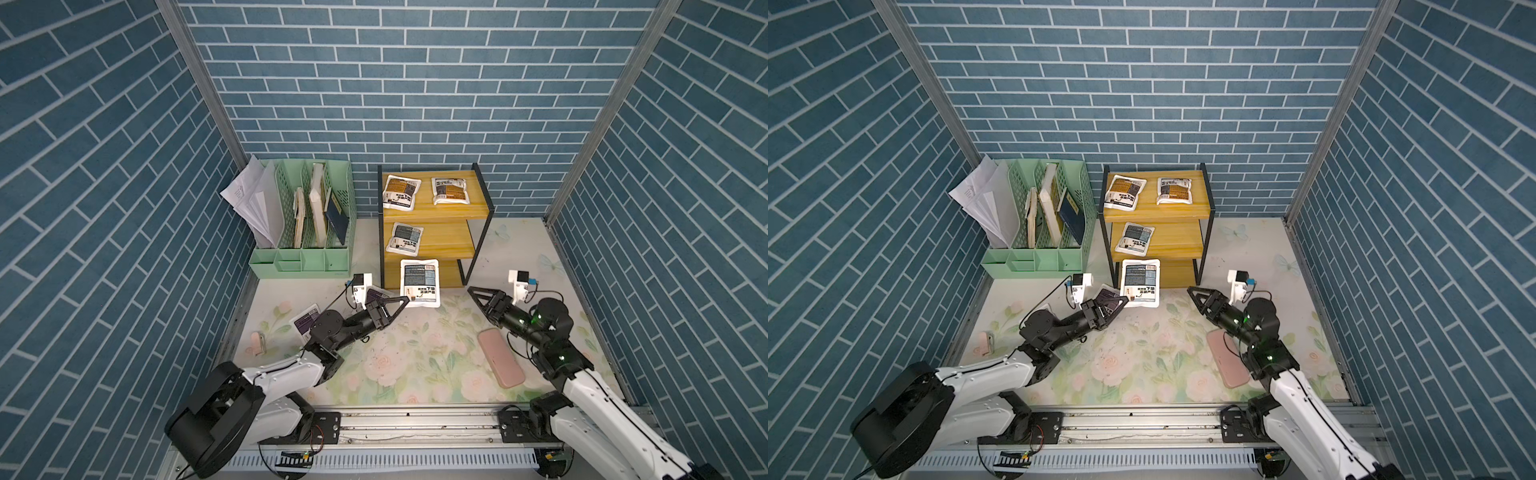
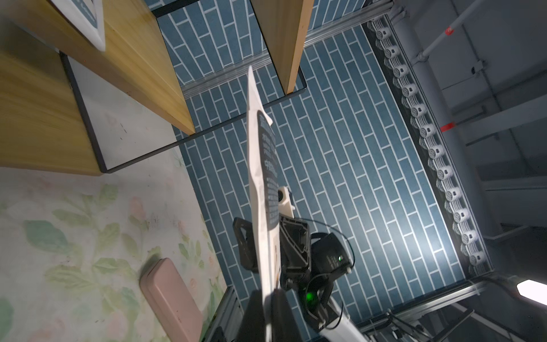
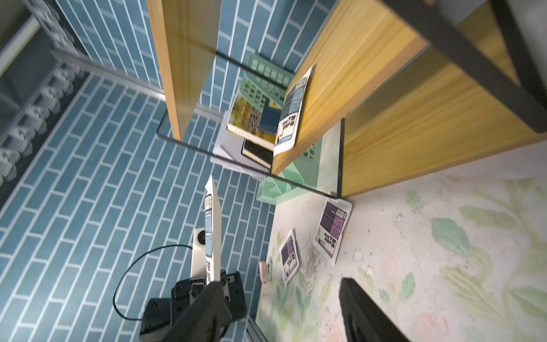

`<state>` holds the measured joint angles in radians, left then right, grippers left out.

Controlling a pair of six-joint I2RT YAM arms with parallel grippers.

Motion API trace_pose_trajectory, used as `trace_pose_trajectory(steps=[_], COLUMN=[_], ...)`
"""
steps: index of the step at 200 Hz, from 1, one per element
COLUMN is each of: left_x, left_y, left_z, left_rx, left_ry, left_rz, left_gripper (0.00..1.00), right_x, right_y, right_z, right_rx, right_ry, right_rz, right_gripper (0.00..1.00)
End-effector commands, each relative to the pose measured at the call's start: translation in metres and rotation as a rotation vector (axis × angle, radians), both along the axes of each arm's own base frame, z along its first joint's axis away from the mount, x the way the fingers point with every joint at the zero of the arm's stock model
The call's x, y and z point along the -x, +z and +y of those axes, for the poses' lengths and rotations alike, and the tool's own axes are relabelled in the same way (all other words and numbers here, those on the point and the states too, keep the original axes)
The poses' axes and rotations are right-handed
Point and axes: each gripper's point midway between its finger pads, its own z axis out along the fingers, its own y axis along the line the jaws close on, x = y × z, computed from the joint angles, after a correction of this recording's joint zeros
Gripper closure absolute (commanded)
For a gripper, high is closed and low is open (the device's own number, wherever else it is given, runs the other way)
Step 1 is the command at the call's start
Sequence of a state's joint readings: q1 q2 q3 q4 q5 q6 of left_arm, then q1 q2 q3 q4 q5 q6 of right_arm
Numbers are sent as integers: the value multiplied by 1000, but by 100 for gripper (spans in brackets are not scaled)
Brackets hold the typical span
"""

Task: Place the bagged coffee beans on the shelf by color
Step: Pick up the coffee beans at the center of the board.

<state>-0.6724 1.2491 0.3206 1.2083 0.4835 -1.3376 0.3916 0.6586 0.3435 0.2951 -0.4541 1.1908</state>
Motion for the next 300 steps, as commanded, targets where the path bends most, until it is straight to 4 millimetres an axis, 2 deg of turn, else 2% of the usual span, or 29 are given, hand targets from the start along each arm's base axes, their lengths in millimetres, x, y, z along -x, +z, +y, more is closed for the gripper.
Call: trace_pose_trajectory(steps=[1,19,23,28,52,69,100,116,146,167,194,261,286,300], left_x=[-14,-30,-34,-42,-67,-81,-96,-98,-102,-103,-103,-100,-99,-99], left_y=[32,37,29,35,26,16,5,2,-6,-7,-8,-7,-5,-5], left_z=[-15,-32,-35,-40,-53,-65,-77,-83,-85,-85,-86,-85,-85,-85], left_rx=[103,106,97,115,142,101,84,82,59,55,51,31,28,28], left_ry=[44,62,70,78,112,127,131,124,134,135,135,135,132,132], left_rz=[-16,-7,16,21,84,109,136,143,158,161,163,153,148,146], left_gripper=[100,100,100,100,100,100,100,100,100,100,100,100,100,100], right_x=[-1,3,3,3,-1,-7,-26,-37,-45,-47,-49,-57,-65,-68], right_y=[-2,-1,-3,-5,-7,5,33,37,48,46,42,41,38,36], right_z=[-26,-42,-44,-47,-46,-43,-34,-22,8,28,44,55,55,57], right_rx=[-158,-210,-213,-222,-263,-271,-296,-294,-295,-294,-294,-293,-284,-278], right_ry=[-166,-241,-257,-271,-277,-272,-266,-254,-206,-169,-144,-137,-163,-168], right_rz=[65,59,66,72,88,61,10,25,17,28,39,49,66,79], right_gripper=[34,36,36,36,36,38,51,60,64,69,75,78,71,70])
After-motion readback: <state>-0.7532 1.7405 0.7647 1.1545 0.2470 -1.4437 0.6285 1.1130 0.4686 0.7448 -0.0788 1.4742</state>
